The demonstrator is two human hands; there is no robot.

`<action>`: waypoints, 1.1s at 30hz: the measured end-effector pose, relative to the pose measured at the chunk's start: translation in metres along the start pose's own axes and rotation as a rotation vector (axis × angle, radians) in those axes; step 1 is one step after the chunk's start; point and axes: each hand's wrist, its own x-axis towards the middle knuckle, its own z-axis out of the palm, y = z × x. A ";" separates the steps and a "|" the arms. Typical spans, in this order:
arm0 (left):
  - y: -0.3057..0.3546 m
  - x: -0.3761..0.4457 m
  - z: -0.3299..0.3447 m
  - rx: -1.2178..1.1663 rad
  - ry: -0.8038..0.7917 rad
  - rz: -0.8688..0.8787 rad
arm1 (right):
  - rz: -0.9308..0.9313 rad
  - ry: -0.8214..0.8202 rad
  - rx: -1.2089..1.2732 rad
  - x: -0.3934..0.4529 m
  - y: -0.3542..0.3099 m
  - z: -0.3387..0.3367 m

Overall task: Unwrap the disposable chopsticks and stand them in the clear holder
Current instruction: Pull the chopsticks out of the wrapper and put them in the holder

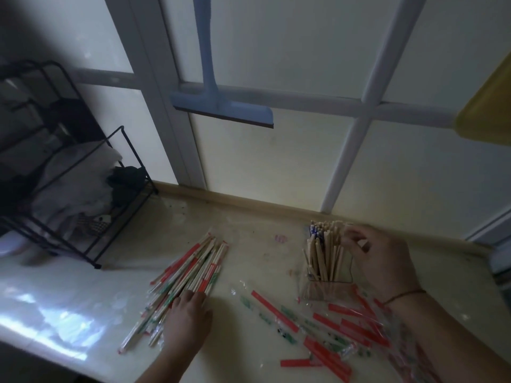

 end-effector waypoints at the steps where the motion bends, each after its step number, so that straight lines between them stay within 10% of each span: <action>1: -0.005 -0.001 0.000 0.038 -0.031 -0.007 | 0.003 0.044 0.035 0.001 -0.004 -0.004; 17: 0.019 0.019 -0.043 0.506 -0.300 0.101 | -0.316 0.053 0.352 -0.069 -0.104 0.037; 21: 0.017 0.014 -0.051 0.036 -0.216 0.127 | -0.167 -0.037 0.348 -0.090 -0.106 0.050; 26: 0.055 -0.009 -0.074 -1.090 -0.251 -0.122 | 0.404 -0.753 0.411 -0.118 -0.108 0.079; 33: 0.093 -0.020 -0.098 -1.351 -0.279 -0.076 | 0.626 -0.766 0.776 -0.125 -0.122 0.062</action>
